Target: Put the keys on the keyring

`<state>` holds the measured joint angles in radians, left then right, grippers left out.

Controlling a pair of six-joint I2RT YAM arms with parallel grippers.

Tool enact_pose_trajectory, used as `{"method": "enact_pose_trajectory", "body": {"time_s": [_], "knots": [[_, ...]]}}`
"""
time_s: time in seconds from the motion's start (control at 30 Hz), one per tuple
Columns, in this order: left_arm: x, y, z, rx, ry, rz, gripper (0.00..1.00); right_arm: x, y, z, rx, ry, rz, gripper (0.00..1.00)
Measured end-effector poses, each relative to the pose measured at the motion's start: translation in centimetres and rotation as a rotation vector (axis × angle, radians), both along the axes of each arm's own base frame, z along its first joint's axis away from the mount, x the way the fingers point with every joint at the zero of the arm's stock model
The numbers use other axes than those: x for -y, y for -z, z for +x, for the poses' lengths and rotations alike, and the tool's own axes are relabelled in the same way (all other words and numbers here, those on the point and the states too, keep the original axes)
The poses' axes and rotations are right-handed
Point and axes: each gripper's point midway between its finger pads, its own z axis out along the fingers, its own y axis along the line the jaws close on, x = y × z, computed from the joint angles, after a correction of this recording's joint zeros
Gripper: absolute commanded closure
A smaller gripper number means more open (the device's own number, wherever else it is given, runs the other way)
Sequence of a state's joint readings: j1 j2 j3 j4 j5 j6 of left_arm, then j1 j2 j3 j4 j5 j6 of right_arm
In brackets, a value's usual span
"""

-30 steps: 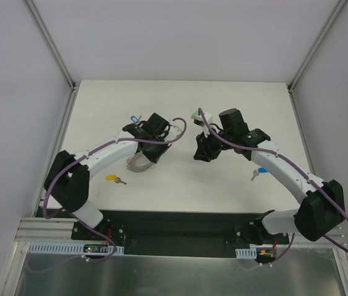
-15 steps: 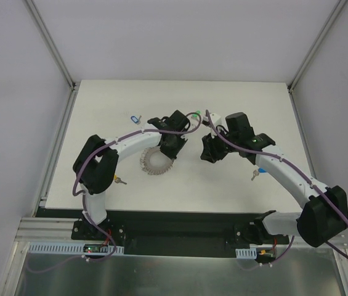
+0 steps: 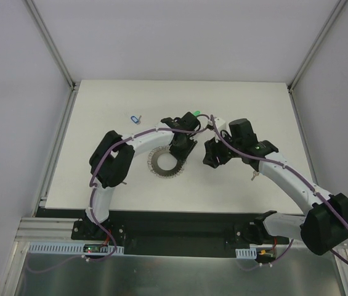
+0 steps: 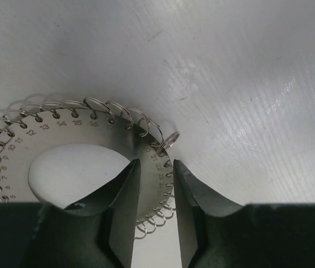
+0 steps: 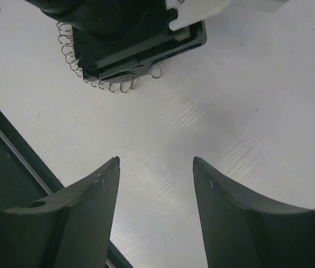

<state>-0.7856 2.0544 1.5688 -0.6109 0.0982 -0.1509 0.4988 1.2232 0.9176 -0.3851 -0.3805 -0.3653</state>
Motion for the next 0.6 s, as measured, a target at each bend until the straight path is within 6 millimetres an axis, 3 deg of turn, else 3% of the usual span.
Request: {"method": "enact_pose_trajectory", "body": {"time_s": [0.17,0.23,0.43,0.6], "knots": [[-0.4,-0.6,0.5,0.005,-0.021,-0.004,0.56,0.2,0.8,-0.5,-0.017,0.019,0.008,0.41],[-0.8,-1.7,0.8,0.016,-0.035,-0.021,0.52,0.1,0.9,-0.5,-0.019,0.027,0.02,0.42],[-3.4,-8.7,2.9,0.146,-0.112,-0.147,0.42,-0.9,0.9,-0.1,-0.02,0.024,0.061,0.44],[-8.5,-14.0,2.9,0.266,-0.209,-0.283,0.32,-2.4,3.0,0.2,-0.068,-0.015,0.049,0.46]]}}
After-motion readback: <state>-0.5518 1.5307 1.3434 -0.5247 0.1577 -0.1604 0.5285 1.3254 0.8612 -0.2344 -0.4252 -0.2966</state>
